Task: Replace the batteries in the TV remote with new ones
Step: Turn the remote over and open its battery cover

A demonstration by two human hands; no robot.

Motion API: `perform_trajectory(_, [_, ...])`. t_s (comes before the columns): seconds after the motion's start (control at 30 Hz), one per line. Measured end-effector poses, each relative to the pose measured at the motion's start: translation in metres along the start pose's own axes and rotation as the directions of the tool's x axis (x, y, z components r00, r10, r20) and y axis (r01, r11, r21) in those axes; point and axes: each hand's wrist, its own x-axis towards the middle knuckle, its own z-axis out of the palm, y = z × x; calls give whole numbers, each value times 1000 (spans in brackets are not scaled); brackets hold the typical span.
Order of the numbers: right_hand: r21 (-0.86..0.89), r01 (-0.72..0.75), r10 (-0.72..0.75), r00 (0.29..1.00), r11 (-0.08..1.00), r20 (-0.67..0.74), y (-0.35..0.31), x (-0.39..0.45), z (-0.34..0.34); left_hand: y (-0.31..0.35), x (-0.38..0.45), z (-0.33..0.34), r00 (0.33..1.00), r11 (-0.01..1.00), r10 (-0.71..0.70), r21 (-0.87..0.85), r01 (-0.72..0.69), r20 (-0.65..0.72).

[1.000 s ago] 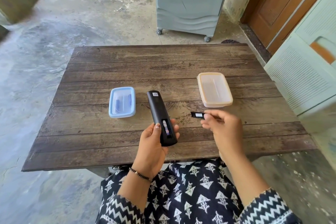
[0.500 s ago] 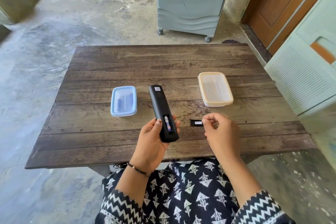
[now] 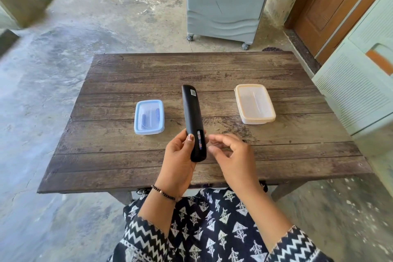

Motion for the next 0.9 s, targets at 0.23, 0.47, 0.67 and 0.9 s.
perform_trajectory(0.23, [751,-483,460,846,451,268,-2,0,16,2,-1,10,960,789,279,574,-221,-14])
perform_trajectory(0.47, [596,-410,384,906,691,178,-2,-1,14,-3,4,10,983,914,169,385,-129,-70])
perform_trajectory(0.67, [-202,277,-277,960,939,29,4,3,2,6,3,11,998,999,-19,37,22,-64])
perform_trajectory(0.9, [-333,555,-475,829,762,294,6,20,-14,7,5,6,997,997,-68,-27,67,-26])
